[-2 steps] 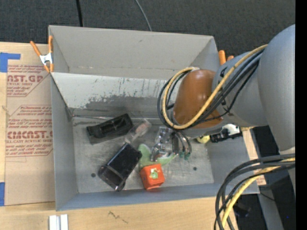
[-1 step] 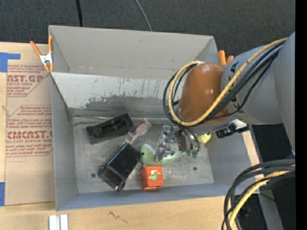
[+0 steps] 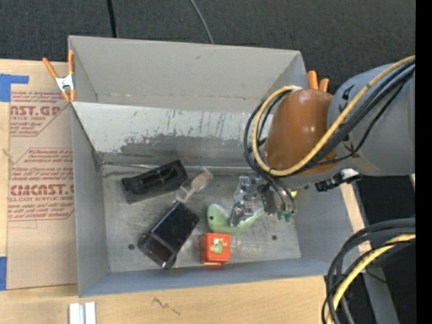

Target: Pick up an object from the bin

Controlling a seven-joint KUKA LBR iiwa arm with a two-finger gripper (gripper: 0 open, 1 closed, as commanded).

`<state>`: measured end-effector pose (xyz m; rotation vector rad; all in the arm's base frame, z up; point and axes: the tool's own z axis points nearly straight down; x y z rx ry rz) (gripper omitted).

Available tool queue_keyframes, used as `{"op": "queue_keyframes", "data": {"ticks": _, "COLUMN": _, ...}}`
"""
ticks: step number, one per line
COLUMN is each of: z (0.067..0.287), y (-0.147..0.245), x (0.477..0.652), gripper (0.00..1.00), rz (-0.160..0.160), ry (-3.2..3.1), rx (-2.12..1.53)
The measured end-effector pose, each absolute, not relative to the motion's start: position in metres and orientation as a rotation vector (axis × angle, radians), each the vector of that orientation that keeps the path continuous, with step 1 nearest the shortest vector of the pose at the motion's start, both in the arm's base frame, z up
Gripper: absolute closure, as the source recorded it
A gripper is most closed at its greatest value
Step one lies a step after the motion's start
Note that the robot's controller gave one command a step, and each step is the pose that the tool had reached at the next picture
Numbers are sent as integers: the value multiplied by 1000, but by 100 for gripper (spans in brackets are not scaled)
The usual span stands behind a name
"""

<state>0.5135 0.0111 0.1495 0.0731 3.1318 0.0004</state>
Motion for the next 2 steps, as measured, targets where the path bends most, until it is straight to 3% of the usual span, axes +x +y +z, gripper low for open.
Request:
{"op": "queue_keyframes", "data": {"ticks": 1, "z": 172, "y": 19, "x": 494, "gripper": 100, "rz": -2, "ry": 3151, "rx": 136}}
{"op": "queue_keyframes", "data": {"ticks": 2, "z": 227, "y": 25, "x": 526, "gripper": 100, "rz": 2, "ry": 3137, "rx": 183}}
